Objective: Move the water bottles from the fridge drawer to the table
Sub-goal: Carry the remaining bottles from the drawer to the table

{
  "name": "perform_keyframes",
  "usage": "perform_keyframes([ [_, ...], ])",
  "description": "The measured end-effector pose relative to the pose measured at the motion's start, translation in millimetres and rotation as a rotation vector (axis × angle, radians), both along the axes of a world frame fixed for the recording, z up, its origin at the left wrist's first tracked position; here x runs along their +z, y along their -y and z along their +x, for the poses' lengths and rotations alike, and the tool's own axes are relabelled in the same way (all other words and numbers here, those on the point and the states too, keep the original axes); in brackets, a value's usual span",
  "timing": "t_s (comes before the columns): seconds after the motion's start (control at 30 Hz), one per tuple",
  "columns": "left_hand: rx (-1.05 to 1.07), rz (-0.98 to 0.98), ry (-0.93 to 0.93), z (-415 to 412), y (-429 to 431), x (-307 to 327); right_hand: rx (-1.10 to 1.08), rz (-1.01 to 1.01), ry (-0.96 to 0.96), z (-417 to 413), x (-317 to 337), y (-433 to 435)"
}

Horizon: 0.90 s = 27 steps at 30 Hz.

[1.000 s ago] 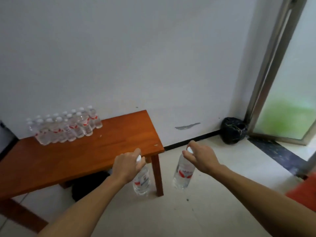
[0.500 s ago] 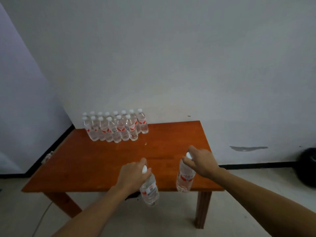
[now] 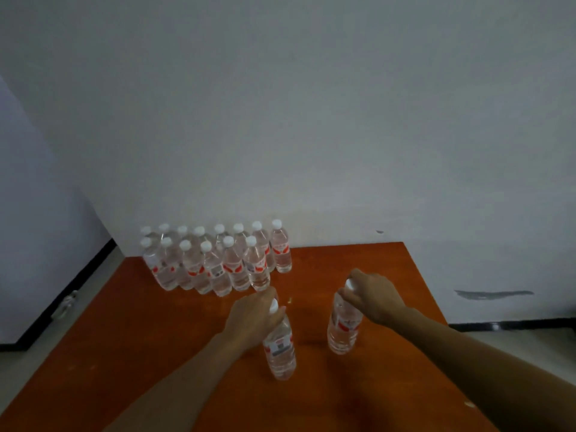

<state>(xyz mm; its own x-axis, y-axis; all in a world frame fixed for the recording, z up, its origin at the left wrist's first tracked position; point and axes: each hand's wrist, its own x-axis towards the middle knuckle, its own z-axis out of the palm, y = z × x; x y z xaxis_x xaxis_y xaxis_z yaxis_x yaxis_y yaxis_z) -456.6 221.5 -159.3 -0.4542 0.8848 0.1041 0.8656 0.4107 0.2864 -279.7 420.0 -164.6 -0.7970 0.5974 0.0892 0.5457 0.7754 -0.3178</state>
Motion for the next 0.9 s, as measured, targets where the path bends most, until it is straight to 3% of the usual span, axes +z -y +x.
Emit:
perform_keyframes([
  [0.27, -0.206, -0.052, 0.002, -119, -83, 3, -0.124, -0.013, -0.018, -94, -1, -54],
  [0.43, -0.216, -0.064, -0.027, -158, -129, -3, -0.158, -0.026, -0.044, -146, -1, -94],
  [0.57, -0.227, -0.029, -0.046, -173, -157, -13, -0.108, -0.047, -0.035, -186, -12, -121],
  [0.9, -0.16, -0.178, -0.059, -205, -183, -55, 0.109, -0.106, 0.008, -263, -48, -169],
])
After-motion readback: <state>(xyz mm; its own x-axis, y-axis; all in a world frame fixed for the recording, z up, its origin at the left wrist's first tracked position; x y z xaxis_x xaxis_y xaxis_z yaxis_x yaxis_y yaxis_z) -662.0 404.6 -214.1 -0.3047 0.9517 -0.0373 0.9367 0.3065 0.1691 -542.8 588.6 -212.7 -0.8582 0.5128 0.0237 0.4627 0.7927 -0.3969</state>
